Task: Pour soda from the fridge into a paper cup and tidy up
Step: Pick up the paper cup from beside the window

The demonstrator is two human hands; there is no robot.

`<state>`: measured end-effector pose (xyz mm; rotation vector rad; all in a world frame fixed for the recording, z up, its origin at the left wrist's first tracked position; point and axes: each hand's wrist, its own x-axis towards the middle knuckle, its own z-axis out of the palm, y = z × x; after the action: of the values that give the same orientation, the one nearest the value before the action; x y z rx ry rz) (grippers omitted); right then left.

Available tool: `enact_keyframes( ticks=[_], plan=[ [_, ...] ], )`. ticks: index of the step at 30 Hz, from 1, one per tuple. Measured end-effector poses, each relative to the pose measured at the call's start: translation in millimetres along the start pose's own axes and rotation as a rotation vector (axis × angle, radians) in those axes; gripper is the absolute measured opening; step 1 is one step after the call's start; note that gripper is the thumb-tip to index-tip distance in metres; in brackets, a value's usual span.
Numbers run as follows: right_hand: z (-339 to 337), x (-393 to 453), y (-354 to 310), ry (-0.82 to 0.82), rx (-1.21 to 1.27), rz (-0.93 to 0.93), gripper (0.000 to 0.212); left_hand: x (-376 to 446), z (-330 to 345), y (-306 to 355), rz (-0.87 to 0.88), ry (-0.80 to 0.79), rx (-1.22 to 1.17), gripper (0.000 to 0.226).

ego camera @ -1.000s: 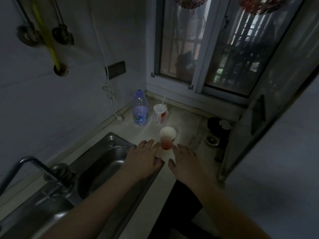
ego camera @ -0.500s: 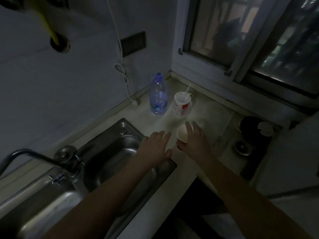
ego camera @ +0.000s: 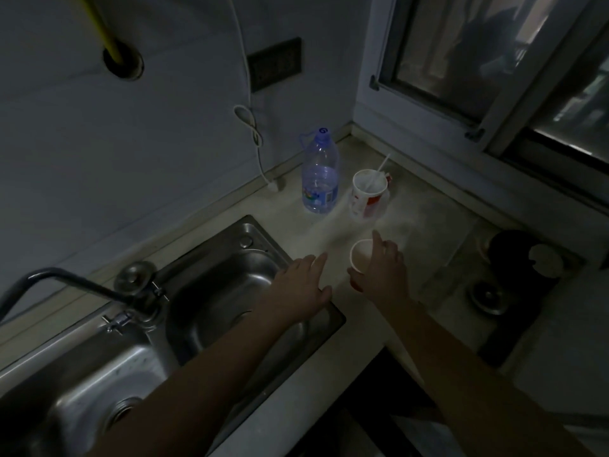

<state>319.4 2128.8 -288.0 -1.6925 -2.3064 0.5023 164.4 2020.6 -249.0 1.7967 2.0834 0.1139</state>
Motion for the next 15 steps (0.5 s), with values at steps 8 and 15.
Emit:
enact_keyframes(
  ticks=[8, 15],
  plan=[
    [-27, -7, -6, 0.066, 0.079, -0.114, 0.100, 2, 15, 2, -0.053, -0.047, -0.163, 0.068],
    [-60, -26, -38, 0.112, 0.106, -0.271, 0.103, 2, 10, 11, -0.345, 0.004, -0.883, 0.041]
  ],
)
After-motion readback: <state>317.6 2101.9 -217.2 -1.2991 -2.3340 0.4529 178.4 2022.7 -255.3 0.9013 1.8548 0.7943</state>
